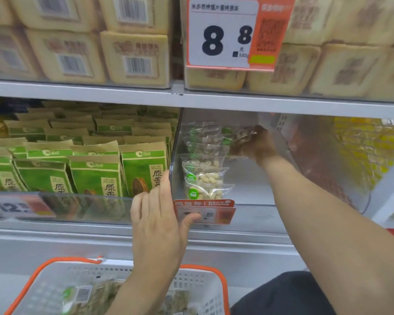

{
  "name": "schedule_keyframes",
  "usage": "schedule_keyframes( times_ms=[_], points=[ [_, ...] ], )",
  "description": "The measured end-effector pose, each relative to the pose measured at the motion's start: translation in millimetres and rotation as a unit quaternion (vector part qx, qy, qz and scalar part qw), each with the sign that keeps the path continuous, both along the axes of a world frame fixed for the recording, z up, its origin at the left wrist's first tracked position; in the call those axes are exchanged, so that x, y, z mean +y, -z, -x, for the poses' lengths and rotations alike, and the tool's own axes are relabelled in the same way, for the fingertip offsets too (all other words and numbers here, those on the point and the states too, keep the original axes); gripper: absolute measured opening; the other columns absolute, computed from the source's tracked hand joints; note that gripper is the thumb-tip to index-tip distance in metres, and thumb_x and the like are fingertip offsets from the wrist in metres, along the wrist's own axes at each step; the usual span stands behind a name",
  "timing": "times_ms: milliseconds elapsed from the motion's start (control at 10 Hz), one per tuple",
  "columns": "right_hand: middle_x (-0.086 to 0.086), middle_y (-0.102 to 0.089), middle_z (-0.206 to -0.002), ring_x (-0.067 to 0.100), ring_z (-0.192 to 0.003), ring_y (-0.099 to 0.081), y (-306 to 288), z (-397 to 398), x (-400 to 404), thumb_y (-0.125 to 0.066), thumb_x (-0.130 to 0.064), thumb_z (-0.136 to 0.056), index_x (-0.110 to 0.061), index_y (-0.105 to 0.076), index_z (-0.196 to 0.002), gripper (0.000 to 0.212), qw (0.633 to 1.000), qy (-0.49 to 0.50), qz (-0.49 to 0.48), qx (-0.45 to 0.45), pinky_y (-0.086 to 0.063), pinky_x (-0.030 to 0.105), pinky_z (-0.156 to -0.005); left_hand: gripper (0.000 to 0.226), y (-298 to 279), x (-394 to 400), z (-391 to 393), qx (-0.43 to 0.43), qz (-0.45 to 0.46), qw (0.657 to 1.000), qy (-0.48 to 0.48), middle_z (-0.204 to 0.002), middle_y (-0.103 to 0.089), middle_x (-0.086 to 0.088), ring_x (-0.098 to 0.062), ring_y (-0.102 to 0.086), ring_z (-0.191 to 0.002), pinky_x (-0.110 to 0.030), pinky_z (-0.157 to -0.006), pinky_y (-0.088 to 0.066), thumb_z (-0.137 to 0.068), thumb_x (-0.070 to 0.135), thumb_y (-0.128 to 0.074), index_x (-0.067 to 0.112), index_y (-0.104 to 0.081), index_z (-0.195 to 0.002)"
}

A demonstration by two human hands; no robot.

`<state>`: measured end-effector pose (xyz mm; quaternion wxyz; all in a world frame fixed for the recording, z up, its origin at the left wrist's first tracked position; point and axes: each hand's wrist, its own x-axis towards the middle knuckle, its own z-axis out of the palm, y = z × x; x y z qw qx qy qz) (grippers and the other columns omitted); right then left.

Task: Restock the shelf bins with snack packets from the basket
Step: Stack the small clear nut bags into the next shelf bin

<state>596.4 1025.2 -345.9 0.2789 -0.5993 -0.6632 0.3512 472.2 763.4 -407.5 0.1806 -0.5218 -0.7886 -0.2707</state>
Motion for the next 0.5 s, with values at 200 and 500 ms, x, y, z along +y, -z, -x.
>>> schedule_keyframes(
  times_ms=[200,500],
  points=[
    [-0.001,-0.064,-0.106,0.016,-0.091,-0.059,25.3,2.1,14.9,-0.089,-0.015,-0.069,-0.011,-0.057,-0.120,0.061,0.995,0.042,-0.013,0.089,-0.054,0.030,-0.085,0.089,2.1,0.1,-1.2,0.010,-0.003,1.000,-0.006,-0.108,-0.055,-0.010,-0.029,-0.049,-0.103,-0.045,-0.104,-0.032,-0.087,0.066,-0.039,0.000,-0.034,-0.147],
    [0.007,-0.062,-0.111,0.023,-0.098,-0.063,30.5,10.1,10.3,-0.083,-0.023,-0.075,-0.017,-0.050,-0.112,0.050,0.997,-0.019,0.008,0.068,-0.055,0.036,-0.091,0.090,2.6,-0.3,-2.2,0.019,-0.002,1.000,-0.009,-0.108,-0.056,-0.011,-0.032,-0.053,-0.102,-0.045,-0.104,-0.032,-0.087,0.068,-0.035,0.000,-0.033,-0.147]
  ],
)
